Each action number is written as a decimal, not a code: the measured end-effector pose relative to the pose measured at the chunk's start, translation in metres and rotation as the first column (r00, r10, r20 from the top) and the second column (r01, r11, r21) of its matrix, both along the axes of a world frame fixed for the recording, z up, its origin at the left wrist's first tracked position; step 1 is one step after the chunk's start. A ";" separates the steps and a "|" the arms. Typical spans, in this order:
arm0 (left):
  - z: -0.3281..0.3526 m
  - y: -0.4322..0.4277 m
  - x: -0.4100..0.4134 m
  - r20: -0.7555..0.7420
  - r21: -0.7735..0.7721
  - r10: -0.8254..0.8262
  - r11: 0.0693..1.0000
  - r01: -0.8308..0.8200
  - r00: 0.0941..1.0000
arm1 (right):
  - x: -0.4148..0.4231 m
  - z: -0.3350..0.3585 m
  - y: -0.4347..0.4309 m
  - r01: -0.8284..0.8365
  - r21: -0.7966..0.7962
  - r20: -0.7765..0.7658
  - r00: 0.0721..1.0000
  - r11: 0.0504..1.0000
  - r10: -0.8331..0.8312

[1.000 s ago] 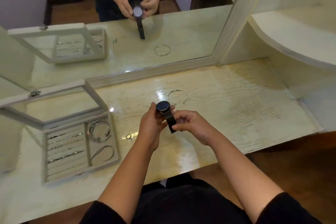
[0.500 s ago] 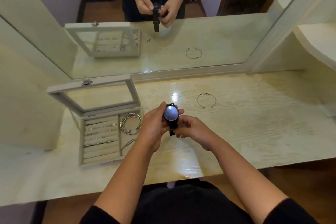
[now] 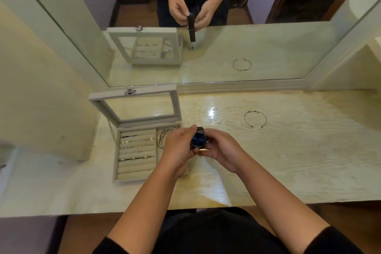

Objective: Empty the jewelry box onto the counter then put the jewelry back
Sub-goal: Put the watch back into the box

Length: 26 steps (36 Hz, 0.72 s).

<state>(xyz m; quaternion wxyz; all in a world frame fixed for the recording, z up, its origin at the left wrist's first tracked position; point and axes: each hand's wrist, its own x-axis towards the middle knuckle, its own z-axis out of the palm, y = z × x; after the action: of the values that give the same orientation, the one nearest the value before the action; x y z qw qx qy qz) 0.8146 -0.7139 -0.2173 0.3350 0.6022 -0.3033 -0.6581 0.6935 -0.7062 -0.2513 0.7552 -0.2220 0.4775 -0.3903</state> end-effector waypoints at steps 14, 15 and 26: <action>-0.007 0.005 0.022 0.090 0.012 -0.007 1.000 0.006 0.996 | 0.022 -0.001 -0.012 -0.013 -0.082 -0.188 0.982 0.997 -0.003; -0.008 0.005 0.024 0.101 0.014 -0.009 1.000 0.007 0.995 | 0.025 -0.001 -0.013 -0.026 -0.087 -0.207 0.978 0.996 0.008; -0.021 0.003 0.055 0.105 0.056 0.073 0.995 -0.079 0.992 | 0.056 -0.005 -0.026 -0.145 -0.142 -0.298 0.950 0.979 0.098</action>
<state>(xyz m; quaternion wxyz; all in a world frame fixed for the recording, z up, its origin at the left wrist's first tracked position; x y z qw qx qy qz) 0.8695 -0.7108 -0.2387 0.3256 0.6561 -0.2773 -0.6218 0.7496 -0.7324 -0.2560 0.6794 -0.3664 0.5348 -0.3438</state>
